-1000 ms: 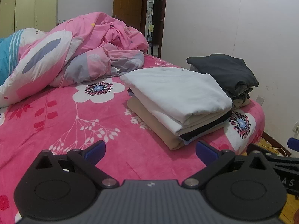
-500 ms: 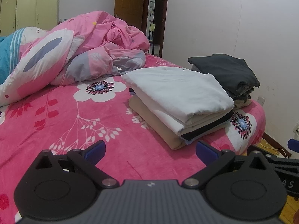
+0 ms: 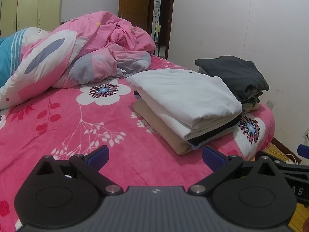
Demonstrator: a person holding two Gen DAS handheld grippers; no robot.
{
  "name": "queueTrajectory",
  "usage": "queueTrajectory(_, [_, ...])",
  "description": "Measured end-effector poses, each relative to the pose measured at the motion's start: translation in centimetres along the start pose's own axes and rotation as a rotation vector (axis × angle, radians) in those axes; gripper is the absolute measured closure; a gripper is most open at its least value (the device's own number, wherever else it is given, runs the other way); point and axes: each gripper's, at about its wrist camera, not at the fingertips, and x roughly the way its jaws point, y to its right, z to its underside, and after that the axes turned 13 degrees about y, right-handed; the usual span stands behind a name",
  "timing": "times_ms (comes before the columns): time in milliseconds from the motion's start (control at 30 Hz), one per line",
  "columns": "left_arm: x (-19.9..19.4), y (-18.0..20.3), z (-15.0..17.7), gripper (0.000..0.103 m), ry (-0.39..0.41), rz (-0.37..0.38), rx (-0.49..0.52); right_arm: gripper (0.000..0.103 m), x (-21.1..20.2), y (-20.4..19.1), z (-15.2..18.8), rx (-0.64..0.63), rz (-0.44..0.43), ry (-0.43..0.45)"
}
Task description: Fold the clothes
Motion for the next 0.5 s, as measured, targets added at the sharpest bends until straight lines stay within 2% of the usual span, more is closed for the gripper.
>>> queueTrajectory(500, [-0.01,-0.12,0.0,0.0,-0.002,-0.004,-0.003,0.001,0.0,-0.15,0.06,-0.001,0.002,-0.001])
